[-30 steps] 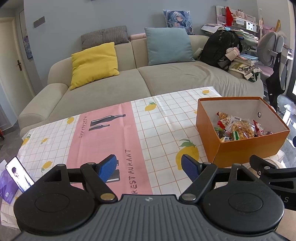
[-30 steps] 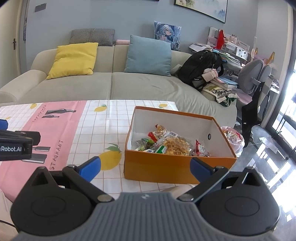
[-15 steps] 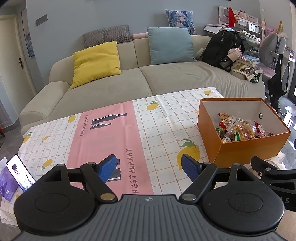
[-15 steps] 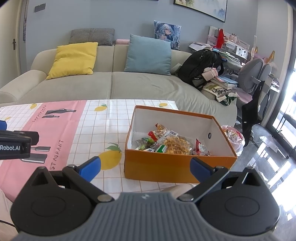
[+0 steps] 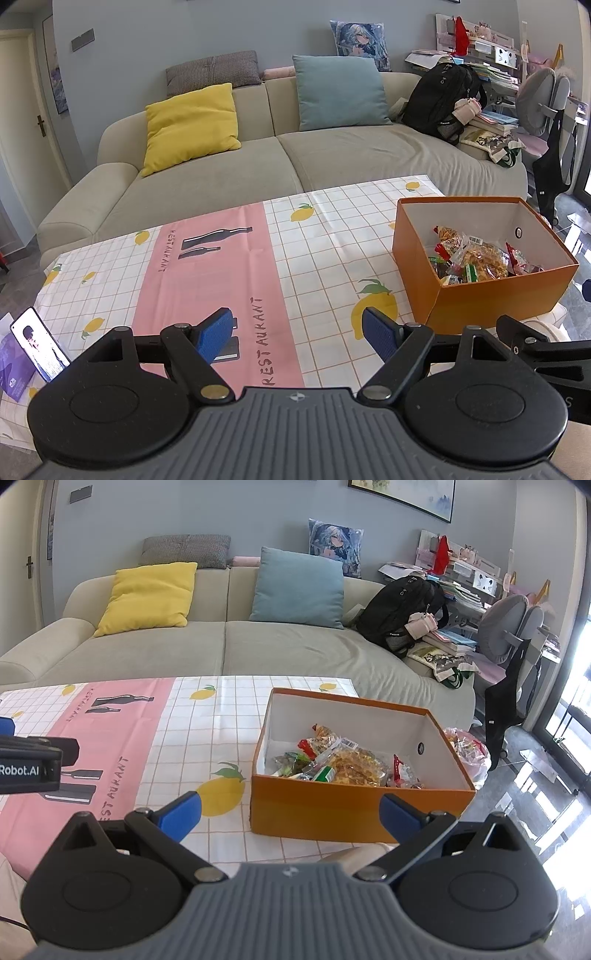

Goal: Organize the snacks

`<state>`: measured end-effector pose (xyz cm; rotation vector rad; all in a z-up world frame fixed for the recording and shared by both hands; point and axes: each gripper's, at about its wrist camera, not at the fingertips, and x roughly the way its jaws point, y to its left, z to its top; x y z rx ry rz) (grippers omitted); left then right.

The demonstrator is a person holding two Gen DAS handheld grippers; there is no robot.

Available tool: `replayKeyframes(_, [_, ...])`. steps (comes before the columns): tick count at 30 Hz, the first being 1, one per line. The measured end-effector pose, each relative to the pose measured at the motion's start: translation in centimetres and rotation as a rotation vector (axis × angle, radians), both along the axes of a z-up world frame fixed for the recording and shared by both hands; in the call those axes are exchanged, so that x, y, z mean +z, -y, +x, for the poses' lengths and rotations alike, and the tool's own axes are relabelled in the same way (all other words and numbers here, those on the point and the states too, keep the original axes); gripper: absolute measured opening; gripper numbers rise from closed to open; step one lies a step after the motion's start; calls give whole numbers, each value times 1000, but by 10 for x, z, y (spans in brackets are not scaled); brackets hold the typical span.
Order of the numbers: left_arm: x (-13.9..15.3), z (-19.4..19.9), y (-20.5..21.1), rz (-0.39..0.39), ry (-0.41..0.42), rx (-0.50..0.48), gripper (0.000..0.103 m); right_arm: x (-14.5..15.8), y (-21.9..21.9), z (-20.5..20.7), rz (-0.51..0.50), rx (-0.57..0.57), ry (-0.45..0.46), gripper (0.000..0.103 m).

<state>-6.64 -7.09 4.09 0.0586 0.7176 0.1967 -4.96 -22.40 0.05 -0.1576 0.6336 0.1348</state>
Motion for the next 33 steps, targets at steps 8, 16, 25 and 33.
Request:
replayKeyframes(8, [1,0,1,3,-3,9,93,0,0,0,0,0,-1,100])
replayKeyframes(16, [3,-1,0,-2,7,15,93,-1,-1,0,2,0,-4,100])
replayKeyframes(25, [3,-3,0,-2,11,17,93,-4,-2,-1,1,6,-5,100])
replayKeyframes(33, [3,-3,0,-3,12,14,93,-4,-2,-1,3,7,-13,100])
